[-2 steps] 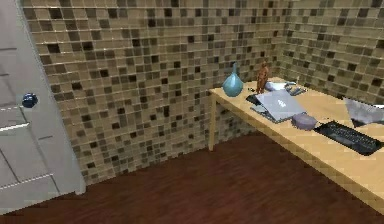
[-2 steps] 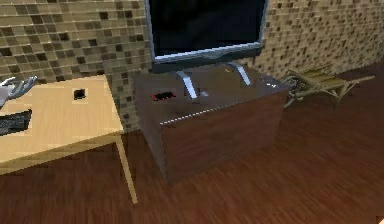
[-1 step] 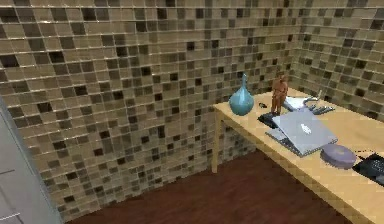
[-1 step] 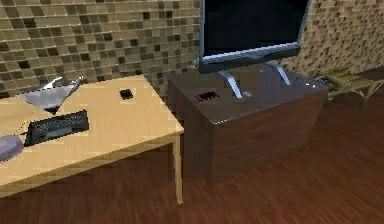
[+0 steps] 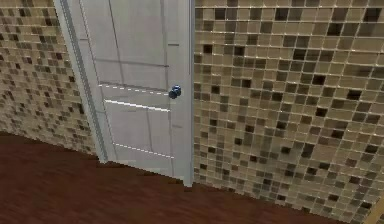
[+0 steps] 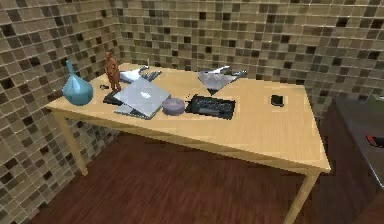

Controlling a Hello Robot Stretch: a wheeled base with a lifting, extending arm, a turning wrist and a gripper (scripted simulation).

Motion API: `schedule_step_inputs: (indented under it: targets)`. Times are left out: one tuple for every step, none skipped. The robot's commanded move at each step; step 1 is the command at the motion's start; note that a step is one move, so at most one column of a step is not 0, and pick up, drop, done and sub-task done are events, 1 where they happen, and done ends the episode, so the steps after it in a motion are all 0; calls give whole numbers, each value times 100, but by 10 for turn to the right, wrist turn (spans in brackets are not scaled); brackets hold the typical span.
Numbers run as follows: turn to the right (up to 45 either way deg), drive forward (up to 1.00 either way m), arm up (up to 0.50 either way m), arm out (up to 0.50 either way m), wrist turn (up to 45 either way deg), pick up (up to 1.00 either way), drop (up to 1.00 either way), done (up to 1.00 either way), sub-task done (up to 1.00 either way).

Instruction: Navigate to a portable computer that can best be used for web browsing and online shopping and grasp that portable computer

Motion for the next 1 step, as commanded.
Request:
schedule_step_inputs:
  targets:
    - [-120, 0, 0, 0, 0, 0, 0, 0, 0]
